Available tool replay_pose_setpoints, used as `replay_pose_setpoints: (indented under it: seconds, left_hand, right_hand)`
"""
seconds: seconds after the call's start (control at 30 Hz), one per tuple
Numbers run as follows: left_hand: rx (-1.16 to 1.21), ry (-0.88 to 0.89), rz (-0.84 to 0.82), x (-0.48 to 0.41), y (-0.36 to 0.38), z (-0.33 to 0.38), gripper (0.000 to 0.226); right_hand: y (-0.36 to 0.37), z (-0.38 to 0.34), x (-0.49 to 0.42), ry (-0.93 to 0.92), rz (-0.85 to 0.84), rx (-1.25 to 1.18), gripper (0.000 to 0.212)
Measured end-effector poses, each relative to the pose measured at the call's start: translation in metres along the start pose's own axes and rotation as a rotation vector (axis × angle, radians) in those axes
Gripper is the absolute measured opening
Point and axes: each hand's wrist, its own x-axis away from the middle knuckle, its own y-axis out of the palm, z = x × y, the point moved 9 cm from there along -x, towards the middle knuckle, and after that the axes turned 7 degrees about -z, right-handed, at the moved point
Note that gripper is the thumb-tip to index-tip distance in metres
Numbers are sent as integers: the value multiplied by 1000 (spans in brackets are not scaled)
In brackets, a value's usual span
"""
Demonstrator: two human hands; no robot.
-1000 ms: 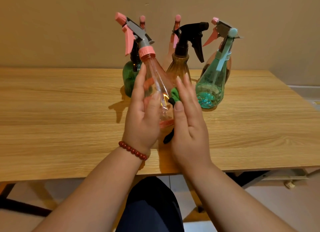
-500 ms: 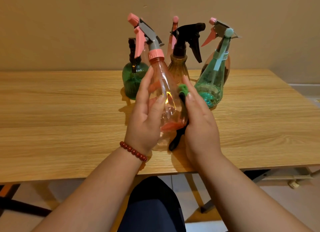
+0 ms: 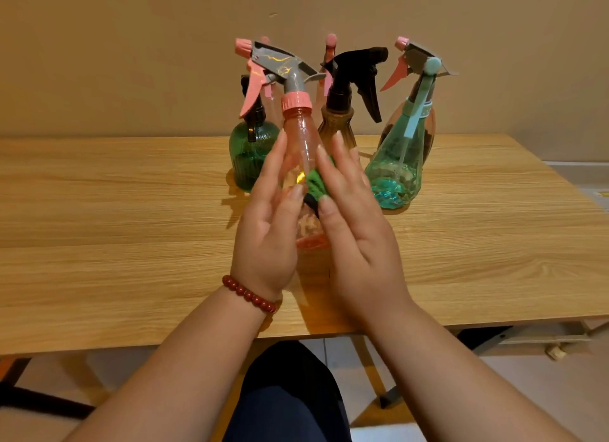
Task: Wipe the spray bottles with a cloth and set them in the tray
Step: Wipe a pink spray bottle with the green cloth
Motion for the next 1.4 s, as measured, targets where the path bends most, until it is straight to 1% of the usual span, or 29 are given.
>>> replay_pose_setpoints:
  seconds: [0.13,0.17,0.3,0.37,0.43,0.53,0.57,0.63,0.73,0.8,0.9,1.0,1.17,1.23,1.4]
  left_hand:
    - [11,-1,-15,1,2,0,50]
    - [-3,1,-18,1,3,0,50]
    - [-122,38,-16,2,3,1,55]
    - [-146,69,-12,2,4,4,55]
    - [-174,106,-12,2,5,7,54]
    - [-209,125,-13,3,5,10,54]
    - [-202,118,-11,3,4,10,54]
    - [-181,110,-1,3,2,10,53]
    - [-175,109,18,2,0,9,52]
    - [-168,104,16,2,0,8,53]
    - [-128,107,-5,2,2,8,54]
    - [-169,134,-39,4,6,10,51]
    - [-169,97,-15,2,2,6,50]
    - [-187,102,-11,2,2,6,50]
    - [-142,96,-24,2,5,5,53]
  right_hand:
    - [-14,18,-15,172,-5,-247,42]
    - [-15,18,-14,174,-7,-257,42]
    - [-3,7,16,68,47,-43,45]
    - [-1,6,22,52,68,-4,47]
    - [-6,6,11,71,62,-43,44]
    - [-18,15,-10,193,46,-208,41]
    - [-18,19,-12,221,43,-231,41]
    - [-13,15,-6,200,34,-164,43]
    - [0,9,14,94,55,-26,47]
    - [-2,9,14,92,65,-45,47]
    - [-14,8,-11,132,31,-151,44]
    - [-23,12,-29,157,20,-215,44]
    - [-6,13,1,87,-28,-86,46]
    - [-3,11,11,62,-25,-71,47]
    - [-16,8,-20,79,-43,-84,46]
